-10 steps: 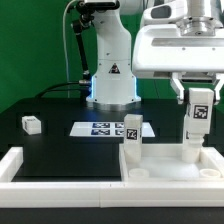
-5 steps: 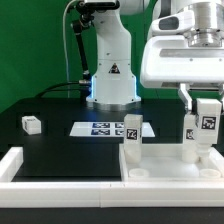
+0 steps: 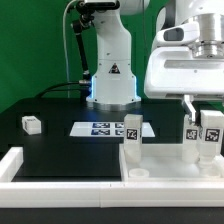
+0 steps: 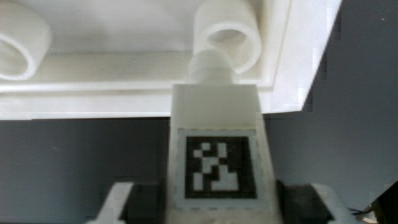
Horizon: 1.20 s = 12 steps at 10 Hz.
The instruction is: Assemble square table
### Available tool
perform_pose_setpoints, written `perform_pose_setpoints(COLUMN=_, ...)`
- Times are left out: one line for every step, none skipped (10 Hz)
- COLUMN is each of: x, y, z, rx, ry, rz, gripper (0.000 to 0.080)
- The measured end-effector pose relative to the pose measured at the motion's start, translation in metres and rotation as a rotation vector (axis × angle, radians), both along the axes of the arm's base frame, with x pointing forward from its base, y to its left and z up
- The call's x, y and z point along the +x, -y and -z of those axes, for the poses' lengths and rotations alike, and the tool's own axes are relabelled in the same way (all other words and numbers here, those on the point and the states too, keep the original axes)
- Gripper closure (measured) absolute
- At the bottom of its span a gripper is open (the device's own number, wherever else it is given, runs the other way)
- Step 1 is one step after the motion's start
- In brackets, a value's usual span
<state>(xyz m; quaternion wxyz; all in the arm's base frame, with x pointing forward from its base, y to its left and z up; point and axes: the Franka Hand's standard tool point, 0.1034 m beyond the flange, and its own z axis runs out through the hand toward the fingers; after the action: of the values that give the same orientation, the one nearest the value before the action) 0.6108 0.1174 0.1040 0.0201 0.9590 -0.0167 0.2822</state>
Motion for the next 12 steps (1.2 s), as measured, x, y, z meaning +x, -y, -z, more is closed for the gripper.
perform_pose_setpoints(x=-0.0002, y=0.0001, z=0.0025, rx=-0.002, ry=-0.003, rz=0.000, gripper=0.0509)
perform_pose_setpoints(x=-0.0005, y=0.0006, z=0.0061, rx=-0.007, ry=-0.007, rz=-0.001, gripper=0.0509)
perform_pose_setpoints(x=0.0000, y=0.0000, z=0.0082, rx=-0.009, ry=-0.009, rz=-0.002, gripper=0.0509)
perform_pose_setpoints(x=0.0010, y=-0.0007, z=0.0083, rx=-0.009, ry=-0.008, rz=-0.004, gripper=0.0509)
perform_pose_setpoints(x=0.0024, y=-0.0021, z=0.0083, rx=-0.009, ry=-0.006, rz=-0.005, gripper=0.0509)
perform_pose_setpoints(x=0.0041, y=-0.0050, z=0.0083, rx=-0.008, ry=-0.004, rz=-0.009, gripper=0.0509)
perform_pose_setpoints(x=0.0056, y=-0.0083, z=0.0080, rx=-0.007, ry=-0.002, rz=-0.014, gripper=0.0509)
perform_pose_setpoints(x=0.0055, y=-0.0093, z=0.0081, rx=-0.007, ry=-0.004, rz=-0.016, gripper=0.0509)
perform_pose_setpoints(x=0.0056, y=-0.0090, z=0.0079, rx=-0.015, ry=-0.006, rz=-0.028, gripper=0.0509)
perform_pose_setpoints(x=0.0054, y=-0.0088, z=0.0078, rx=-0.020, ry=-0.006, rz=-0.036, gripper=0.0509)
perform_pose_setpoints(x=0.0047, y=-0.0080, z=0.0078, rx=-0.027, ry=-0.008, rz=-0.046, gripper=0.0509)
perform_pose_setpoints(x=0.0034, y=-0.0059, z=0.0065, rx=-0.036, ry=-0.010, rz=-0.058, gripper=0.0509)
